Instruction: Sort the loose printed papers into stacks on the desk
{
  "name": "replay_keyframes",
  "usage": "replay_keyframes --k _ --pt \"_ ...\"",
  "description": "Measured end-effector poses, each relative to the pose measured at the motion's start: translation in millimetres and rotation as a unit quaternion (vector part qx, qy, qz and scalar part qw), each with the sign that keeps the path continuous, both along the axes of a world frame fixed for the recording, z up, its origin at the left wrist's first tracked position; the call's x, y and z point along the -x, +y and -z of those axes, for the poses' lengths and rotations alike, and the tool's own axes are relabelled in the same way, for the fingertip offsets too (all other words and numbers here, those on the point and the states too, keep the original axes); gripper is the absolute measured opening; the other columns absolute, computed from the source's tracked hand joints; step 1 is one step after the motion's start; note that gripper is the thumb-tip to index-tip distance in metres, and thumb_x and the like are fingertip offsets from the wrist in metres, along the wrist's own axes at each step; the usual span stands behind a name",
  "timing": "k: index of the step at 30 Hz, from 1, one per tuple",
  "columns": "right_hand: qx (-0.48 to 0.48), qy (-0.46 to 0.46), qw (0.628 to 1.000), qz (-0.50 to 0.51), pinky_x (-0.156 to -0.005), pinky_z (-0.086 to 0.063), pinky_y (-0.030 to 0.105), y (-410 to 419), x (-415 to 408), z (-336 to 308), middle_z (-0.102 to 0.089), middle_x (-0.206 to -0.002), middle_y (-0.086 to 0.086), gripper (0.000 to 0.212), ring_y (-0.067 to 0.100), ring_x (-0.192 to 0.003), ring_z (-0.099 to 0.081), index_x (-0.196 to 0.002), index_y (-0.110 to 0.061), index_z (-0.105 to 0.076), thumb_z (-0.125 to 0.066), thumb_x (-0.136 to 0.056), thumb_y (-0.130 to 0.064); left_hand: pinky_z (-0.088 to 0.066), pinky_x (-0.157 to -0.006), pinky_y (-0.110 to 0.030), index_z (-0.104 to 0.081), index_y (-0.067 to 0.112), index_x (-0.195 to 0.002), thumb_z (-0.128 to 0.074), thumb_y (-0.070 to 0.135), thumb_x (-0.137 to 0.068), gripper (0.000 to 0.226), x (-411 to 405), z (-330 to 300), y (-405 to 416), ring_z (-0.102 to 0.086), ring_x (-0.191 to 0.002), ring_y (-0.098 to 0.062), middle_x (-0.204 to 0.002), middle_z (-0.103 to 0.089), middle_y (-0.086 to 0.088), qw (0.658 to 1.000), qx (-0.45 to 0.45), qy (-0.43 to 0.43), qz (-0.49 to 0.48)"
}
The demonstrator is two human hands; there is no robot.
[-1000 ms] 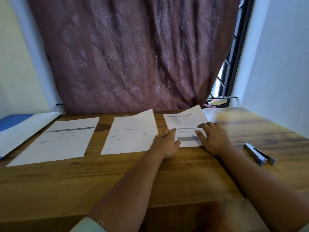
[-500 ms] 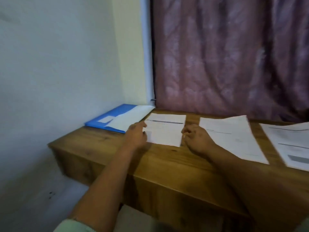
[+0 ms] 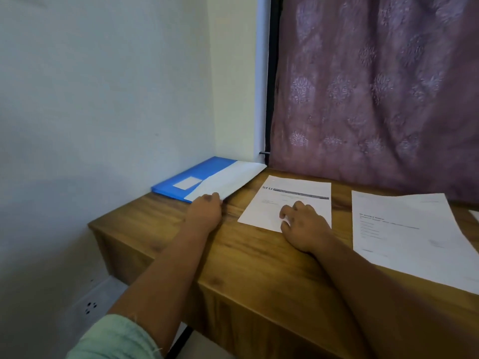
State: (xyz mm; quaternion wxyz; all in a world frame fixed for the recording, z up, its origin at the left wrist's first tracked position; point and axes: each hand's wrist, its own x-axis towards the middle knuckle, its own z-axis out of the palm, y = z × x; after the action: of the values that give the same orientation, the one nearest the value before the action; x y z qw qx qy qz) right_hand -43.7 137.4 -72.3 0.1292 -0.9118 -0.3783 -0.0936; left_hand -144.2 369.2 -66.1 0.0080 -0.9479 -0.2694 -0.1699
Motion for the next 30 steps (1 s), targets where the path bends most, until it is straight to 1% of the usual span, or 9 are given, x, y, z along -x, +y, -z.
replay_keyframes --k 5,8,12,14,17,20,24,27,30 --pt "-0.037 0.024 0.999 -0.005 -0.099 -0.044 0.034 1 0 0 -0.051 -0.133 0.0 0.036 0.017 -0.118 -0.046 -0.129 -0.026 -0.053 -0.038 -0.101 -0.044 -0.045 -0.065 -0.035 -0.05 0.005 -0.122 -0.038 0.013 -0.101 0.025 18 -20 -21 -0.063 -0.092 -0.029 -0.102 -0.064 -0.015 0.983 -0.088 -0.157 -0.036" --pt "-0.219 0.133 0.966 0.028 -0.105 -0.041 0.037 5 19 -25 -0.055 -0.136 0.004 0.052 0.022 -0.122 -0.051 -0.129 -0.018 -0.055 -0.037 -0.098 -0.056 -0.049 -0.05 -0.036 -0.06 0.005 -0.097 -0.056 0.005 -0.091 0.007 40 -26 -45 -0.063 -0.071 -0.032 -0.078 -0.064 -0.014 0.935 -0.134 -0.329 -0.006" --pt "-0.469 0.563 0.679 -0.033 -0.097 -0.051 0.046 18 54 -67 -0.062 -0.122 0.012 0.058 0.03 -0.11 -0.062 -0.127 -0.014 -0.05 -0.048 -0.092 -0.059 -0.041 -0.061 -0.035 -0.063 0.014 -0.091 -0.061 0.015 -0.091 0.003 77 -20 -124 -0.06 -0.075 -0.028 -0.082 -0.066 -0.005 0.914 -0.173 -0.358 0.082" --pt "-0.499 0.589 0.636 -0.021 -0.085 -0.055 0.044 15 65 -69 -0.063 -0.122 0.015 0.041 0.031 -0.102 -0.065 -0.13 -0.004 -0.051 -0.056 -0.098 -0.029 -0.039 -0.069 -0.037 -0.064 0.019 -0.095 -0.05 0.03 -0.097 0.018 94 -17 -155 -0.06 -0.082 -0.024 -0.088 -0.069 0.0 0.932 -0.151 -0.303 0.131" --pt "-0.467 0.572 0.674 0.026 -0.084 -0.052 0.043 -13 63 -65 -0.06 -0.127 0.018 0.04 0.035 -0.11 -0.06 -0.133 0.004 -0.047 -0.046 -0.094 0.01 -0.041 -0.088 -0.037 -0.065 0.026 -0.104 -0.044 0.053 -0.097 0.035 113 -26 -167 -0.056 -0.096 -0.012 -0.104 -0.068 0.008 0.963 0.028 -0.173 0.206" --pt "-0.383 0.606 0.697 0.024 -0.079 -0.058 0.044 -71 47 -67 -0.066 -0.117 0.016 0.041 0.035 -0.104 -0.063 -0.129 -0.005 -0.054 -0.052 -0.091 0.009 -0.044 -0.08 -0.023 -0.069 0.025 -0.1 -0.054 0.049 -0.095 0.029 128 -42 -157 -0.058 -0.088 0.004 -0.096 -0.069 0.014 0.901 0.244 -0.218 0.283" --pt "-0.197 0.557 0.806 0.028 -0.098 -0.05 0.045 -139 30 -74 -0.065 -0.122 0.01 0.05 0.035 -0.111 -0.061 -0.134 -0.013 -0.054 -0.063 -0.087 0.0 -0.043 -0.076 -0.014 -0.069 0.024 -0.103 -0.071 0.023 -0.089 0.014 132 -63 -124 -0.06 -0.088 0.005 -0.101 -0.068 0.013 0.902 0.263 -0.221 0.261" --pt "0.01 0.439 0.896 0.067 -0.1 -0.045 0.039 -166 30 -80 -0.053 -0.134 0.004 0.057 0.028 -0.119 -0.052 -0.14 -0.02 -0.049 -0.068 -0.088 -0.007 -0.046 -0.099 -0.029 -0.063 0.025 -0.123 -0.078 0.036 -0.082 0.045 123 -62 -132 -0.055 -0.12 -0.012 -0.125 -0.06 0.011 0.925 0.249 -0.085 0.273" --pt "0.201 0.185 0.959 0.074 -0.108 -0.039 0.037 -175 42 -78 -0.045 -0.146 0.004 0.053 0.024 -0.127 -0.045 -0.14 -0.028 -0.047 -0.067 -0.091 -0.025 -0.022 -0.119 -0.037 -0.026 0.019 -0.153 -0.066 0.059 -0.083 0.091 112 -42 -164 -0.023 -0.147 -0.022 -0.161 -0.023 -0.003 0.946 0.165 0.139 0.241"
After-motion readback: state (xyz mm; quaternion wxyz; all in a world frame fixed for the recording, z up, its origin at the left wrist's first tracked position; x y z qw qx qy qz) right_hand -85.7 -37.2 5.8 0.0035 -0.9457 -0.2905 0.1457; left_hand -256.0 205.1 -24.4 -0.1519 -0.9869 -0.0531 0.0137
